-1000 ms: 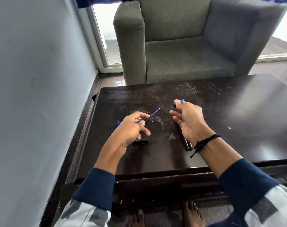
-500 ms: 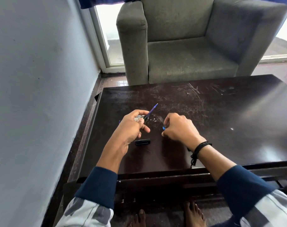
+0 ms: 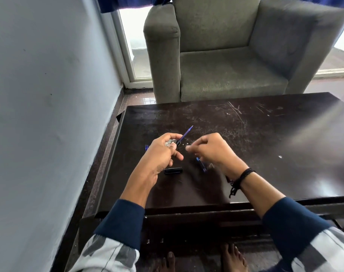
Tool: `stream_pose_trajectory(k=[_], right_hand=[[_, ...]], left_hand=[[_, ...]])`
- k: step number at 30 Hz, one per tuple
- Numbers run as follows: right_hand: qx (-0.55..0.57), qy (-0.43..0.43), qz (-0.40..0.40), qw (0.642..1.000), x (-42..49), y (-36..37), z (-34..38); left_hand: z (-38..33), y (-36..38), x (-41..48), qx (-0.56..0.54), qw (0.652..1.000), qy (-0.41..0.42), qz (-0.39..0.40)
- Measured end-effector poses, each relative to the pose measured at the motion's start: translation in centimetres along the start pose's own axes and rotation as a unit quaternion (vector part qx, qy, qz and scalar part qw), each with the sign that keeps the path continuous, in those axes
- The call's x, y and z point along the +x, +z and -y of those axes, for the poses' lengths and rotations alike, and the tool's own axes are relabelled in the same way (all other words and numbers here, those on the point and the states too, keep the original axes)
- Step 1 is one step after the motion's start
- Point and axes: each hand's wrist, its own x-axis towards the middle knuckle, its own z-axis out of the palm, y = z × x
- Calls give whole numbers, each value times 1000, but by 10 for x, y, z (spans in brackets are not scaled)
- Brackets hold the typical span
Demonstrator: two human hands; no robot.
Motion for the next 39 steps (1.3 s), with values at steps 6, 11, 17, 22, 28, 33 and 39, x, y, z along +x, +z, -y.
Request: stream_pose_trajectory(k=[6,11,17,22,28,33,39], right_hand=[[231,76,46,969,-8,4,8],[285,94,29,953,-7,3,9],[312,133,28,940,-4,0,7],[333,122,17,935,-6,0,12],[378,92,-87,917,-1,-34,17],[268,74,-138,951,11,-73,1],[-193,119,-175,958,16,-89,-22]], left_hand=[[0,5,0,5,1000,-3,17],[0,6,-1,18,1000,1,18],[0,7,-1,25,999,-1,25],[-1,7,-2,30,999,-1,30],[-2,4,-3,33,998,-3,50],[-5,-9,-6,33,997,-2,66],[-8,-36,-7,30,999,28,6]])
